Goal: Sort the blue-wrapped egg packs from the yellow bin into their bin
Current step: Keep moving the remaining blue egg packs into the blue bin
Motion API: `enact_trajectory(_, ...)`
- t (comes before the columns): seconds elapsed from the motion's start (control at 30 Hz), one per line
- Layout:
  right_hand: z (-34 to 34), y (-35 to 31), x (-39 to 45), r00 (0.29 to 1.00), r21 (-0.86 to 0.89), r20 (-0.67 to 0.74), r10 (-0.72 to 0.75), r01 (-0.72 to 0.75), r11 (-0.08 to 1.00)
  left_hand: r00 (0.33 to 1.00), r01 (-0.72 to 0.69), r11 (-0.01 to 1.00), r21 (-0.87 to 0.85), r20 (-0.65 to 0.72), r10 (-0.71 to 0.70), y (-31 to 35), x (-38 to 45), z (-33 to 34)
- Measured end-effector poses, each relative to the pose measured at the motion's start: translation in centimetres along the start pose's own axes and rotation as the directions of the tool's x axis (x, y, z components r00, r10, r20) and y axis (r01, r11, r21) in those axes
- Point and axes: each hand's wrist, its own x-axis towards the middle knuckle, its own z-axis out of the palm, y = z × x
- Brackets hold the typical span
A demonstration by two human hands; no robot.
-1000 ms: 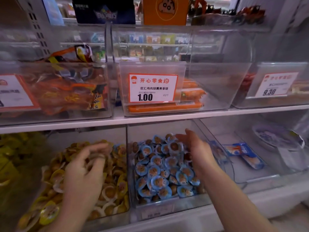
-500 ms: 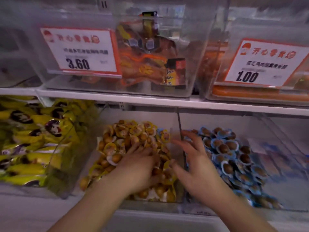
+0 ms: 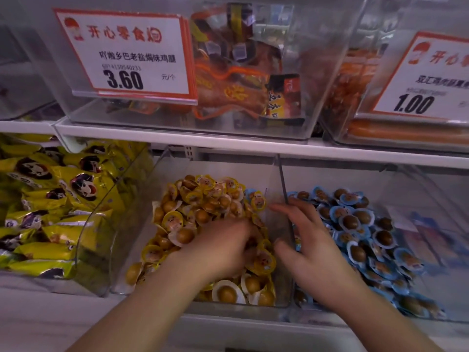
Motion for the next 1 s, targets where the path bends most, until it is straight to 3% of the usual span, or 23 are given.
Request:
enact_trajectory(0.13,0.0,-0.1,-0.2,1.0,-0.021,-0.001,0.003,-0.003,1.0,0.989,0.108,0.98,0.168,0.08,-0.123,0.3,0.9,1.2)
enact_trajectory(0.23,0.0,-0.1,-0.4,1.0,-0.031,0.006,-0.001,0.002,1.0,0.977,0.176,0.968,0.178,0.092,-0.195,0.4,1.5,1.1)
enact_trajectory(0.5,0.0,-0.2,-0.3,1.0,-0.04,-0.004,-0.002,0.001,0.999,0.973,0.215,0.967,-0.138,-0.051,-0.223,0.2,1.4,1.2)
enact_trajectory(0.67,-0.4,-0.5,-0.3,1.0,-0.027,-0.025,-0.009,0.008,1.0,0.922,0.228,0.913,-0.339,-0.225,-0.314,-0.4,1.2,-1.0)
enact_trajectory(0.77,-0.8,-1.2,-0.3,0.978,0.005,-0.198,-0.058,0.061,0.998,0.875,0.054,0.79,-0.61,-0.352,-0.331,0.3,0.5,-3.9)
enact_trajectory(0.9,-1.6,-2.3,0.0,0.967,0.01,-0.214,-0.138,0.143,0.99,0.943,-0.141,0.536,-0.832,-0.278,-0.183,2.7,-0.8,-5.3)
enact_trajectory(1.0,-1.6,-2.5,0.2,0.948,0.045,-0.271,-0.165,0.184,0.982,0.939,-0.189,0.412,-0.891,-0.286,-0.189,2.9,-0.4,-4.6)
